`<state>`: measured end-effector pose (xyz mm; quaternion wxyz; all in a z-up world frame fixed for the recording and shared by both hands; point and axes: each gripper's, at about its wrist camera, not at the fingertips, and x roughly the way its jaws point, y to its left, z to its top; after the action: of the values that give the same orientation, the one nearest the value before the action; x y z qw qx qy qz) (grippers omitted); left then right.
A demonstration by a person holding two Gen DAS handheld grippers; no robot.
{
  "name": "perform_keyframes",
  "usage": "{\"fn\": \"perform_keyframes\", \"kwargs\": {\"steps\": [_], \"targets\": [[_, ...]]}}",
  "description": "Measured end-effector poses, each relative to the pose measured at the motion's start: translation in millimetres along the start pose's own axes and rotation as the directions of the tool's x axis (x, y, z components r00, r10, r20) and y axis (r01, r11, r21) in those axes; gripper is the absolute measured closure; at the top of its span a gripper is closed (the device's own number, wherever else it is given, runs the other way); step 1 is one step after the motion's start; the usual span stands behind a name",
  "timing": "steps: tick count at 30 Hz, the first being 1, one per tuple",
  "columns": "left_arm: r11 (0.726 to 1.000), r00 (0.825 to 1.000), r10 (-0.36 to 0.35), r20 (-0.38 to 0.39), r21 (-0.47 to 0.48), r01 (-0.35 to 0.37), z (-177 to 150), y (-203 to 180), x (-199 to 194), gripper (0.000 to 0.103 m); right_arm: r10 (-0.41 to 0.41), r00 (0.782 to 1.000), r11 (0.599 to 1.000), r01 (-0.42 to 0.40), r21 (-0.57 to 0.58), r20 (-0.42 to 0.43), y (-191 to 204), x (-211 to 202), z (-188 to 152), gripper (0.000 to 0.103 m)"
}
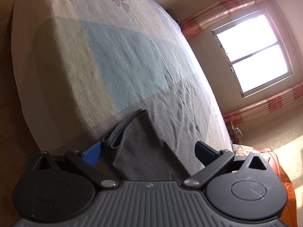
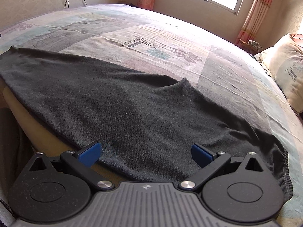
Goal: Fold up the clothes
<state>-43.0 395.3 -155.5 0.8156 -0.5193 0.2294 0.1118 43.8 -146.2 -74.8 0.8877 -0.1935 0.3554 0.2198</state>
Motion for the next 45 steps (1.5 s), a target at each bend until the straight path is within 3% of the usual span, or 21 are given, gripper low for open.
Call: {"fn": "perform_keyframes", "kwargs": {"steps": [4,9,16,26,33,41,45], "targets": [[0.999,0.999,-0.043,0.018,-0.012,0.044,-3,2,2,0.002,0.004,1.000,1.000,-0.004,-0.001,-0.006,1,1,-1,0.000],[0.999,0.999,-0.047,0.015,-0.013,0.047,-13,11,8,0.002,0.009,1.000,1.000,-0.009,0.000,-0.009,1,1,-2,0.000],[0.997,0.997,-0.079,0.015,0.007,0.079,-3,9,26,0.002,0.016,1.000,1.000,-0.016,0.001,-0.015,5,2,-1,0.000],[0.977,0.979,-0.203,0.027,-0.060,0.205,-20,29,15,0.001,0.027,0.999,1.000,-0.026,0.016,-0.026,5,2,-1,0.000],[0.974,0.976,-0.217,0.006,-0.069,0.216,-3,26,37,0.001,0.052,0.998,0.999,-0.052,0.010,-0.021,16,0,2,0.000],[0.955,0.961,-0.278,0.006,-0.110,0.277,-27,36,26,0.001,0.082,0.997,0.997,-0.082,0.002,-0.007,21,-6,6,0.000],[0.959,0.965,-0.261,-0.015,-0.122,0.257,-17,36,35,0.001,0.098,0.995,0.995,-0.097,0.015,-0.023,25,0,7,0.000]]}}
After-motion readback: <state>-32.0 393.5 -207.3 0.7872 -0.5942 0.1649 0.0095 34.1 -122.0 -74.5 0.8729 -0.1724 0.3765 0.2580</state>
